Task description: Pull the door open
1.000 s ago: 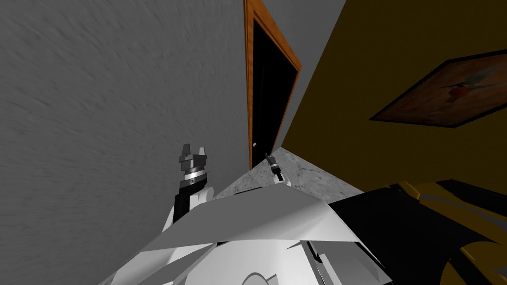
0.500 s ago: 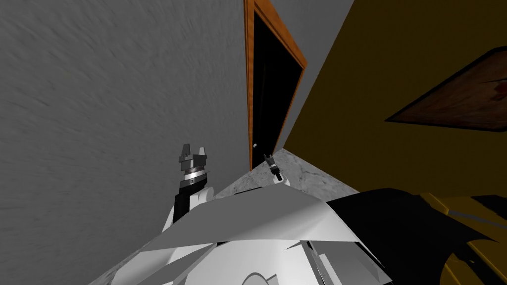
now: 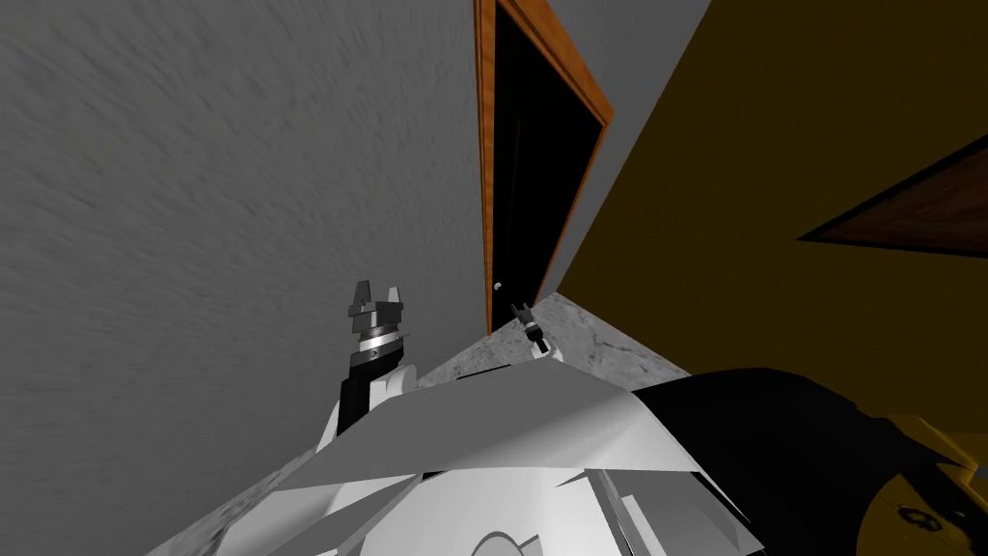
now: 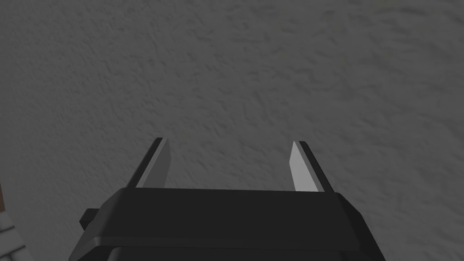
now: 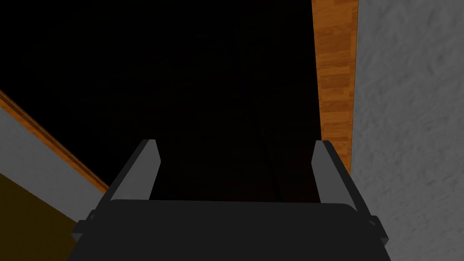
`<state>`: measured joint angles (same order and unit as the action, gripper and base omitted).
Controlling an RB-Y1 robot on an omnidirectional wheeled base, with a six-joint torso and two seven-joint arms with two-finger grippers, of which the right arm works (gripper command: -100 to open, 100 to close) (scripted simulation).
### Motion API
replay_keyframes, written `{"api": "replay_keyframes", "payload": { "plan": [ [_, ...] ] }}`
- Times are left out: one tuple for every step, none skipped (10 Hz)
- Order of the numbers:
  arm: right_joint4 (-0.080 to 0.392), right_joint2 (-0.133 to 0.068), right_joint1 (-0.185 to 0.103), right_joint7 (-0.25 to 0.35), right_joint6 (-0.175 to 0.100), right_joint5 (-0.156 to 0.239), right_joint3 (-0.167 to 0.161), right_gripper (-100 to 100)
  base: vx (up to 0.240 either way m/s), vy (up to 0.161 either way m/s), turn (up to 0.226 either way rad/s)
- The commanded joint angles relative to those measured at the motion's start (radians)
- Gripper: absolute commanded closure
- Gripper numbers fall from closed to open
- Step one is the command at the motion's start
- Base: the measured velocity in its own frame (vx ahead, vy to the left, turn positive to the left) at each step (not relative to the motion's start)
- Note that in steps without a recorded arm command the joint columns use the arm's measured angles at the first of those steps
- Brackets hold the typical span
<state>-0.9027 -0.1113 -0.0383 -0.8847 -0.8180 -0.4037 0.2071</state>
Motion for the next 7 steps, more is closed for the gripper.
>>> {"api": "replay_keyframes", "payload": {
  "plan": [
    [0.05, -0.003, -0.027, -0.038, -0.02, -0.017, 0.007, -100, 0.049, -0.079, 0.103],
    [0.061, -0.003, -0.027, -0.038, -0.02, -0.017, 0.007, -100, 0.039, -0.057, 0.055],
    [0.096, -0.004, -0.042, -0.063, -0.032, -0.029, 0.011, -100, 0.022, -0.054, 0.084],
    [0.129, -0.006, -0.057, -0.085, -0.042, -0.04, 0.014, -100, 0.033, -0.074, 0.134],
    [0.16, -0.007, -0.07, -0.106, -0.052, -0.05, 0.017, -100, 0.045, -0.088, 0.106],
    [0.19, -0.007, -0.084, -0.127, -0.062, -0.061, 0.021, -100, 0.044, -0.083, 0.09],
    [0.221, -0.008, -0.097, -0.148, -0.071, -0.071, 0.024, -100, 0.055, -0.09, 0.11]
  ]
}}
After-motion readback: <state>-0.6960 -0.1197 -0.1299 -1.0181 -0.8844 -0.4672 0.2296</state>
